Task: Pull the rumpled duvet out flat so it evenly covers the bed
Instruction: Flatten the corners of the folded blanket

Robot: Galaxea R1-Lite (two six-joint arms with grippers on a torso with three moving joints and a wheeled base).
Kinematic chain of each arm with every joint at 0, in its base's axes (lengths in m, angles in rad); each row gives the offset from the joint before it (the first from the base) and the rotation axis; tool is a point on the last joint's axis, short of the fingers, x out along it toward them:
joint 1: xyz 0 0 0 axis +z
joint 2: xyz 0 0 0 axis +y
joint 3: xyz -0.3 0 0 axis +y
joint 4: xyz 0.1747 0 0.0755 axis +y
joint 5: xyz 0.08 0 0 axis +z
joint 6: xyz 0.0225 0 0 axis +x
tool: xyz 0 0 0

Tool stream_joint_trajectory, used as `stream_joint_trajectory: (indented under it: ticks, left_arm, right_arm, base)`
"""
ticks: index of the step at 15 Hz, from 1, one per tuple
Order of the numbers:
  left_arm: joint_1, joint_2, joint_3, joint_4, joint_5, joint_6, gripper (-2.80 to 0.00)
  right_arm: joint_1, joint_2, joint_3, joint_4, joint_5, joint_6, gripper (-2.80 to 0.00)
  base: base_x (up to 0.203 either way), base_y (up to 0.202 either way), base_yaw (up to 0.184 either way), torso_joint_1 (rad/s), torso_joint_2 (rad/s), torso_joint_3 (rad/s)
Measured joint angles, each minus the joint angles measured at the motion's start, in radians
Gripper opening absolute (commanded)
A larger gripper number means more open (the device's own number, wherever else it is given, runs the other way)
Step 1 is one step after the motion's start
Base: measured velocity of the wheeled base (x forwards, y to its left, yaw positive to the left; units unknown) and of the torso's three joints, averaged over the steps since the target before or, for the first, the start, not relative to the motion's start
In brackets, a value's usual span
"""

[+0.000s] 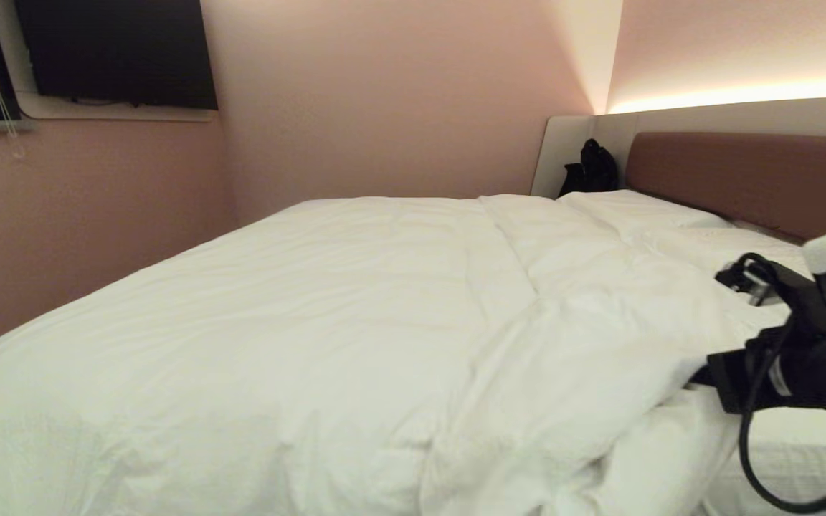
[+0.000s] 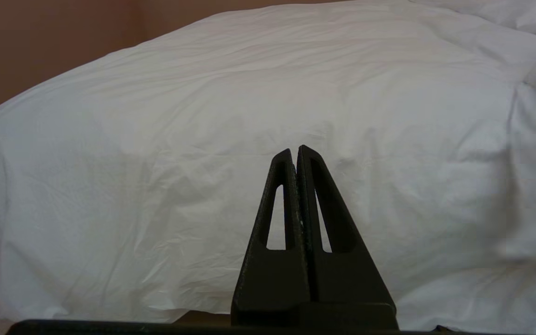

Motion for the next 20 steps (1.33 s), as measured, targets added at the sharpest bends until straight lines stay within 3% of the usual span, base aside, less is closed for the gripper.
stream_joint_trajectory:
  ticks: [5, 6, 7, 15, 20]
  left_arm:
    - [0.0, 0.0, 0.0, 0.001, 0.0, 0.0, -2.8]
    - [0.0, 0.0, 0.0, 0.0, 0.0, 0.0, -2.8]
    - [0.0, 0.0, 0.0, 0.0, 0.0, 0.0, -2.8]
    - [0.0, 0.0, 0.0, 0.0, 0.0, 0.0, -2.8]
    - [0.0, 0.0, 0.0, 0.0, 0.0, 0.0, -2.8]
  right_arm:
    - [-0.08, -0.218, 0.212, -0.002, 0.01, -0.077, -2.8]
    - [-0.082, -0.241, 0.235, -0.002, 0.009, -0.087, -1.67]
    - [-0.083, -0.257, 0.249, -0.001, 0.009, -0.092, 0.0]
    - [-0.086, -0.498, 0.371, 0.057, 0.005, -0.067, 0.0]
    - [-0.084, -0.668, 0.334, 0.171, 0.01, -0.066, 0.0]
  base:
    - [0.0, 0.0, 0.0, 0.0, 0.0, 0.0]
    - [0.0, 0.0, 0.0, 0.0, 0.0, 0.0]
    - [0.0, 0.0, 0.0, 0.0, 0.0, 0.0]
    - [0.0, 0.0, 0.0, 0.0, 0.0, 0.0]
    - [0.0, 0.0, 0.0, 0.0, 0.0, 0.0]
